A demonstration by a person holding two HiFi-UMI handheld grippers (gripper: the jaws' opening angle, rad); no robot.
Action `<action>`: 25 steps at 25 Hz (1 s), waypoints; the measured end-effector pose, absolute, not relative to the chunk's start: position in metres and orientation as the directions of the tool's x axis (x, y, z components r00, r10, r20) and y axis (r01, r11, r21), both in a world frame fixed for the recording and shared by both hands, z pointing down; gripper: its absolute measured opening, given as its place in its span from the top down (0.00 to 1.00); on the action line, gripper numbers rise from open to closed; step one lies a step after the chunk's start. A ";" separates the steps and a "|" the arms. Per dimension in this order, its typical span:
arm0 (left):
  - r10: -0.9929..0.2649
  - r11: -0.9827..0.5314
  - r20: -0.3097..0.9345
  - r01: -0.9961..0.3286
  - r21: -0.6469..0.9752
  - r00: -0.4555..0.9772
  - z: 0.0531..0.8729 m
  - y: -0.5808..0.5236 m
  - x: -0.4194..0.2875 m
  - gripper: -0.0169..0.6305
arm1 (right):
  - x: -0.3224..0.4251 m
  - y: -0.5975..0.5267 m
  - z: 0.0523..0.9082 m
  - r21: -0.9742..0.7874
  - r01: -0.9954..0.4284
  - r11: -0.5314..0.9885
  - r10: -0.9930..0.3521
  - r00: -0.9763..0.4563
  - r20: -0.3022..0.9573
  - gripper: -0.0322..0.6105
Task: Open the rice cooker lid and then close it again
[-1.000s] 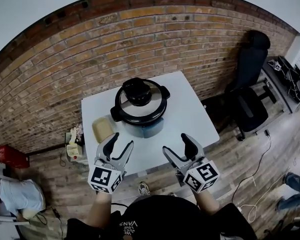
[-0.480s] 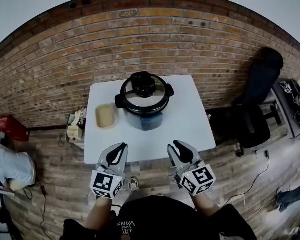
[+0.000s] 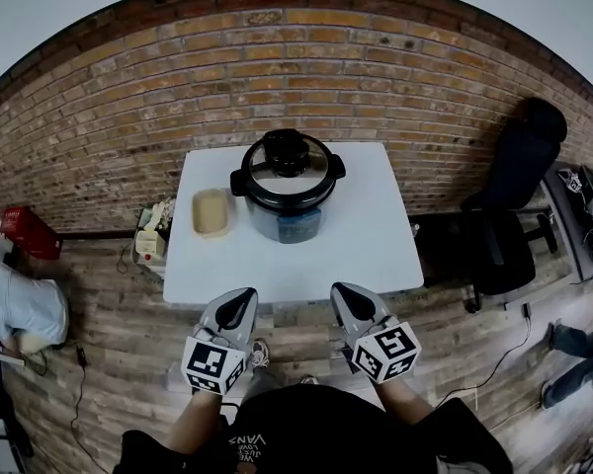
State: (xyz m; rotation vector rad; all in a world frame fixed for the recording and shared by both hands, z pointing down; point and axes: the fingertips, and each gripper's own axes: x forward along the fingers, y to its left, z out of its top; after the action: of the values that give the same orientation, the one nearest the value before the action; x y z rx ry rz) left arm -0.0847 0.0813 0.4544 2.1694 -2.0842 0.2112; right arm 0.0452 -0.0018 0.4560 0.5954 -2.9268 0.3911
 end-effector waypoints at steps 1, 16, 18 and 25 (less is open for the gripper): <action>-0.979 -0.042 0.199 -0.999 -0.006 0.040 0.458 0.084 -0.081 0.97 | 0.047 0.001 0.460 -0.232 -0.397 0.888 -0.360 -0.914 0.186 0.94; -0.951 -0.008 0.308 -1.000 0.018 0.013 0.499 0.113 -0.053 0.97 | 0.068 0.023 0.497 -0.242 -0.399 0.884 -0.332 -0.902 0.275 0.94; -0.950 -0.007 0.313 -1.000 0.019 0.013 0.502 0.114 -0.050 0.97 | 0.070 0.024 0.498 -0.240 -0.403 0.883 -0.336 -0.901 0.275 0.94; -0.952 -0.009 0.307 -1.000 0.010 0.012 0.502 0.114 -0.045 0.97 | 0.074 0.024 0.498 -0.236 -0.414 0.879 -0.351 -0.897 0.267 0.94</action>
State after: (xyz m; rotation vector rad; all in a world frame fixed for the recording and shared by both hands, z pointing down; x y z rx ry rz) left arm -0.0453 0.1144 0.5022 2.0606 -2.0386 0.3141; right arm 0.0742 0.0243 0.4984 0.5843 -2.8327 0.4265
